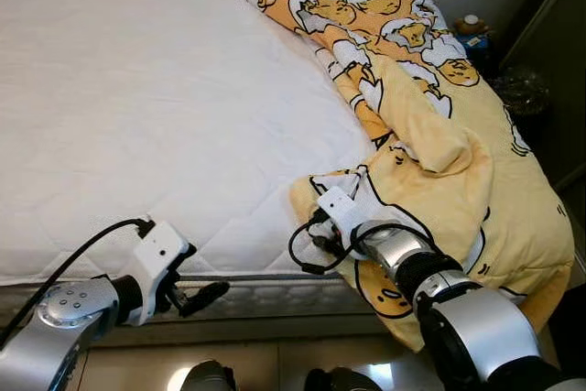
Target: Clean up the room
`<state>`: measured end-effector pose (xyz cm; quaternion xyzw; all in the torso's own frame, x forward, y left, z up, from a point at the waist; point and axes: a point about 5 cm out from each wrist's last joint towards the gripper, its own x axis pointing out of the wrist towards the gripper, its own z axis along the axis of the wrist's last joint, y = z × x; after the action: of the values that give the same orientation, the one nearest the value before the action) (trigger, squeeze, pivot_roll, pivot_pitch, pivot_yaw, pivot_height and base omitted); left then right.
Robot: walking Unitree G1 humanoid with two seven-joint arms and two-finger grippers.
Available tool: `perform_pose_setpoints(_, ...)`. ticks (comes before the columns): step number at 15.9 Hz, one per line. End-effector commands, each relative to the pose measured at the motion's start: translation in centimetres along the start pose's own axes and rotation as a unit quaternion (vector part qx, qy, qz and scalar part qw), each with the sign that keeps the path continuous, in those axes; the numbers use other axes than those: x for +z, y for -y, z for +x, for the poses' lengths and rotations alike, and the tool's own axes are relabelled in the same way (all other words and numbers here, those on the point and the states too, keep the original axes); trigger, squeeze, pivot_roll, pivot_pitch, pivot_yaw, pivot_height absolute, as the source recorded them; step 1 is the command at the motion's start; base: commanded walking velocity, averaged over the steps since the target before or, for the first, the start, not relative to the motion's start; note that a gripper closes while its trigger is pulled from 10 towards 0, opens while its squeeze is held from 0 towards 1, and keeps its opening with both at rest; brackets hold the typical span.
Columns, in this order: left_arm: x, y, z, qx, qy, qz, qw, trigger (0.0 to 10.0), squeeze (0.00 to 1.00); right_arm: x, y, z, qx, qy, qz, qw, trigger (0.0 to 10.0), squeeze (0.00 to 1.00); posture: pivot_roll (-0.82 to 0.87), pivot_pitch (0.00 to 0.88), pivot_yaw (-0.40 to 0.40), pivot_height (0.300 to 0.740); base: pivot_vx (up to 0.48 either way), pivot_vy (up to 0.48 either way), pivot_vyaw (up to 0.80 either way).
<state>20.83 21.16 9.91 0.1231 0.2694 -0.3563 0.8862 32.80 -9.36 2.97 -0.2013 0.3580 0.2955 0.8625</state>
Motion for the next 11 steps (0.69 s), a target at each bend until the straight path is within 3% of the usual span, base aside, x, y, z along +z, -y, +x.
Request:
perform_pose_setpoints(1, 0.34, 0.17, 0.0, -0.012, 0.001, 0.004, 1.0, 10.0, 0.0, -0.78, 0.35, -0.09, -0.008, -0.011, -0.003, 1.0, 0.0, 0.0, 0.13, 0.136, -0.085, 0.74, 0.0, 0.0, 0.0)
perform_pose_setpoints(11, 0.54, -0.57, 0.55, 0.006, -0.001, 0.008, 1.0, 10.0, 0.0, -0.97, 1.05, -0.38, -0.01, 0.0, 0.007, 1.0, 0.0, 0.0, 0.13, 0.105, -0.081, 0.74, 0.0, 0.0, 0.0)
